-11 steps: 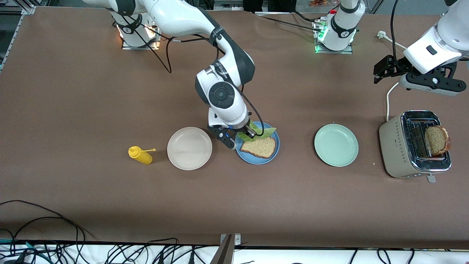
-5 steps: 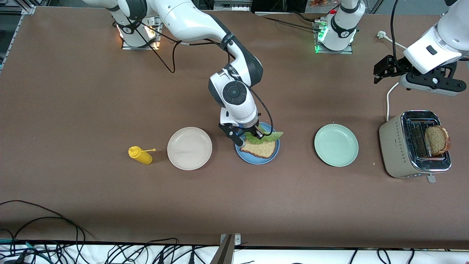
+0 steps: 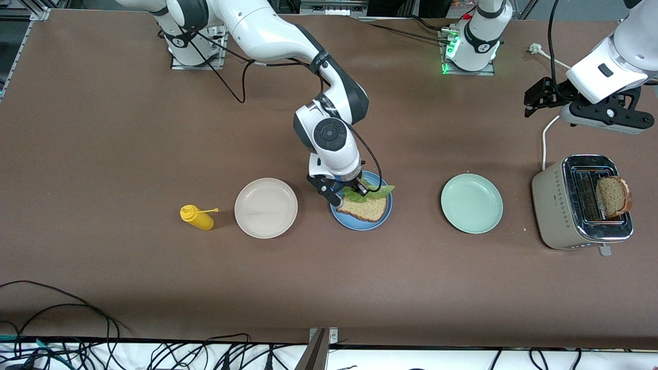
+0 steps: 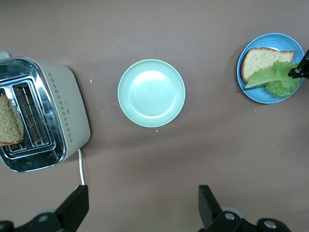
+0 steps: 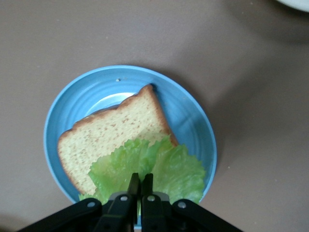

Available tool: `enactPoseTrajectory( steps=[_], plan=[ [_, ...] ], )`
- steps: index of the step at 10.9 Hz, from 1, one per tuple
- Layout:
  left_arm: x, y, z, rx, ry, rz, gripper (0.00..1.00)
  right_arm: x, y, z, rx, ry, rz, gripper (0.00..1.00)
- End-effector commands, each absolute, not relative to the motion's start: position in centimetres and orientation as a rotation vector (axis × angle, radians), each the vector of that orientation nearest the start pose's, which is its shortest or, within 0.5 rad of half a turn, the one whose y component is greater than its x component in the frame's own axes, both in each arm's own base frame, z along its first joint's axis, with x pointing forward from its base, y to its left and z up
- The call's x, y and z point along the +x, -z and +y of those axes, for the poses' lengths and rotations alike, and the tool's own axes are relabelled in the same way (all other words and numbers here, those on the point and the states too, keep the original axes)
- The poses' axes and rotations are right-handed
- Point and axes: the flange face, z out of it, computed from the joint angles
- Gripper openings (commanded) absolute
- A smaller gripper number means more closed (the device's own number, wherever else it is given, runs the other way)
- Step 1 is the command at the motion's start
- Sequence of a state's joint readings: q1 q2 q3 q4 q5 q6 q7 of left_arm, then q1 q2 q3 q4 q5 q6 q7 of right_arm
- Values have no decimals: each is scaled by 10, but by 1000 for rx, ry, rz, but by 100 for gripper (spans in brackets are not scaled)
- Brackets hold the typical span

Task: Make sandwich in blue plate with both arms
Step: 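Lower the lettuce onto the bread and open the right gripper, then move the right gripper toward the yellow mustard bottle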

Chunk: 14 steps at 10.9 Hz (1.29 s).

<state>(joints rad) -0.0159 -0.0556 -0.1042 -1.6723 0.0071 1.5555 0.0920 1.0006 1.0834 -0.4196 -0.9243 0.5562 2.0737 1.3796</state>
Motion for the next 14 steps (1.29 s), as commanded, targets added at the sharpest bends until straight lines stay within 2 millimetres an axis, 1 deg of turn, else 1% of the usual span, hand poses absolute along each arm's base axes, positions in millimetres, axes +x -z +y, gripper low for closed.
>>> enactPoseTrajectory(
  steps=[1, 2, 3, 4, 5, 6, 10, 11, 12, 13, 14],
  plan=[
    [528, -608, -64, -3087, -80, 326, 100, 565, -235, 573, -2726, -85, 1136, 0],
    [529, -607, -64, -3087, -83, 323, 100, 565, -234, 573, -2725, -82, 1136, 0],
    [529, -607, -64, -3087, -83, 326, 100, 566, -234, 572, -2721, -83, 1141, 9],
    [529, -607, -64, -3087, -83, 323, 100, 566, -235, 572, -2720, -79, 1141, 51],
    [529, -607, -64, -3087, -83, 323, 100, 567, -235, 571, -2721, -76, 1141, 88],
    [529, -607, -64, -3087, -83, 323, 100, 568, -237, 571, -2720, -67, 1136, 100],
    [529, -607, -64, -3087, -83, 323, 100, 571, -241, 567, -2734, -62, 1120, 100],
    [529, -607, -64, -3087, -83, 323, 100, 572, -244, 564, -2765, -74, 1082, 100],
    [529, -607, -64, -3087, -83, 326, 100, 576, -249, 555, -2810, -103, 1034, 100],
    [529, -607, -64, -3087, -83, 323, 100, 584, -260, 541, -2850, -141, 980, 100],
    [529, -607, -64, -3087, -83, 323, 100, 595, -277, 523, -2876, -173, 932, 100]
  ],
)
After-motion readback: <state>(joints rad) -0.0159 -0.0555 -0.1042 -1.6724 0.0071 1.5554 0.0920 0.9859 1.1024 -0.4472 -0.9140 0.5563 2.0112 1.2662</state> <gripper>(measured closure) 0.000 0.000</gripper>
